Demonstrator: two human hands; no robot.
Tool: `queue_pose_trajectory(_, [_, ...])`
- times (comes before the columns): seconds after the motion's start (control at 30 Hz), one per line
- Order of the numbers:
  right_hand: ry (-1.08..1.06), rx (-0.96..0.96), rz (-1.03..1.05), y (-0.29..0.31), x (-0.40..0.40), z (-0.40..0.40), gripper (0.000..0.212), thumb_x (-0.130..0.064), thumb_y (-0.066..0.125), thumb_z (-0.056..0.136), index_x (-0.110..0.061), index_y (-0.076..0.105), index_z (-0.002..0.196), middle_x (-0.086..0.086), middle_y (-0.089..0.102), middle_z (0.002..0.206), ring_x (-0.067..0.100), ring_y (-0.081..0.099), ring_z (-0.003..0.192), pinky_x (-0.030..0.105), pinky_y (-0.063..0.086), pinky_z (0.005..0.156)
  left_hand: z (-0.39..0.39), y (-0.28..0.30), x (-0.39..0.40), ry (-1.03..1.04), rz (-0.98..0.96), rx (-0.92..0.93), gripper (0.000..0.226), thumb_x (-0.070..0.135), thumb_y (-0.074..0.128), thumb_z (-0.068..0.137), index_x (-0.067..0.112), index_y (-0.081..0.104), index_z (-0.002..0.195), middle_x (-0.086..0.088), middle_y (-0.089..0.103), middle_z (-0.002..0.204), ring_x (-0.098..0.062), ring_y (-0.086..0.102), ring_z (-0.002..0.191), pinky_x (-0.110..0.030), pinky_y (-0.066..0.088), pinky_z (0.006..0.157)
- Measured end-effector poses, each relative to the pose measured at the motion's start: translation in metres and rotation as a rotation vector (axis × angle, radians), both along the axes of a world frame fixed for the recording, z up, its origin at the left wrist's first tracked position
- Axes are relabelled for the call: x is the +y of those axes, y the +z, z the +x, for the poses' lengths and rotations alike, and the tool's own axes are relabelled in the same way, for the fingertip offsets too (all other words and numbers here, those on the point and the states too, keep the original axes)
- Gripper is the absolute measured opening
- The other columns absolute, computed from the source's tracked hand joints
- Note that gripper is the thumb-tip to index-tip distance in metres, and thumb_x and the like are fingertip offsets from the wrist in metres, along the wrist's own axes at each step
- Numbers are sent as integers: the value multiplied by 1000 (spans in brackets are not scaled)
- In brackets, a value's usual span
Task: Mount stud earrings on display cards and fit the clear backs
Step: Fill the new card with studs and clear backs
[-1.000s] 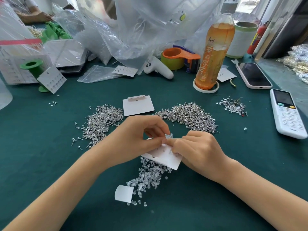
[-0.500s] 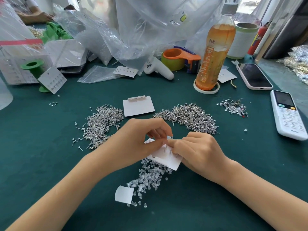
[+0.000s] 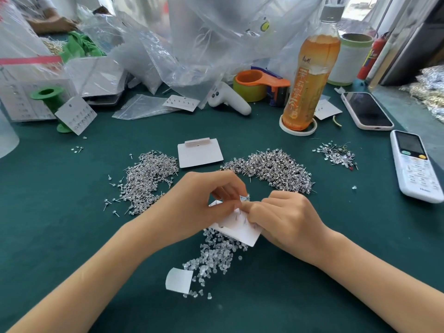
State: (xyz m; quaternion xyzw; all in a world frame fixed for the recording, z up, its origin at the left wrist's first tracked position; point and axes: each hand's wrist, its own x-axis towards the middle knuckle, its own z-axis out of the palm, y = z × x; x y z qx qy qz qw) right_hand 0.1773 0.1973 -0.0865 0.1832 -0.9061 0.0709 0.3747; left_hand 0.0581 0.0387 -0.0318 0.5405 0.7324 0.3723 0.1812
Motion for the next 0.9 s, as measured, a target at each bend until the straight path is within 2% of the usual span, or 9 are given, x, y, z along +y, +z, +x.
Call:
queue_pose_trajectory(0.13, [-1, 23, 41, 2, -3, 0, 33, 4, 74, 75, -12, 45, 70, 1, 39, 51, 19, 29, 44, 27, 33, 39, 1, -1, 0, 8, 5, -23, 16, 7, 70, 84, 21, 66, 92, 13, 69, 81, -6, 64, 82, -13, 48, 73])
queue_pose_trajectory(0.27, [-19, 30, 66, 5, -4, 0, 30, 6, 75, 71, -9, 53, 58, 1, 38, 51, 19, 29, 43, 27, 33, 38, 1, -2, 1, 14, 8, -40, 17, 5, 70, 83, 20, 67, 92, 11, 69, 81, -7, 65, 81, -16, 50, 74])
queue_pose_trajectory(0.47, [-46, 54, 65, 4, -5, 1, 29, 1, 68, 81, -10, 49, 61, 2, 48, 50, 21, 33, 41, 28, 34, 38, 1, -2, 3, 20, 17, -49, 16, 5, 70, 83, 20, 67, 90, 10, 70, 80, -7, 66, 81, -18, 51, 76])
queue_pose_trajectory(0.63, [-68, 54, 59, 4, -5, 2, 29, 0, 68, 80, -7, 56, 55, 1, 48, 48, 21, 36, 39, 28, 36, 37, -1, -1, 3, -8, -3, -59, 15, 8, 71, 83, 20, 67, 90, 11, 70, 81, -7, 65, 81, -23, 52, 78])
queue_pose_trajectory(0.8, [-64, 77, 86, 5, -6, 1, 38, -1, 49, 93, -8, 56, 56, 4, 60, 56, 22, 36, 40, 27, 36, 37, -2, 0, 3, -20, -15, -97, 11, 10, 71, 83, 19, 68, 89, 10, 70, 81, -10, 66, 80, -29, 53, 78])
queue_pose_trajectory(0.9, [-66, 89, 97, 6, -6, 2, 36, -3, 43, 97, -9, 52, 63, 4, 60, 54, 21, 34, 40, 27, 36, 37, -1, -1, 3, 15, 4, -129, 12, 8, 71, 83, 18, 69, 89, 7, 71, 81, -9, 66, 79, -37, 53, 78])
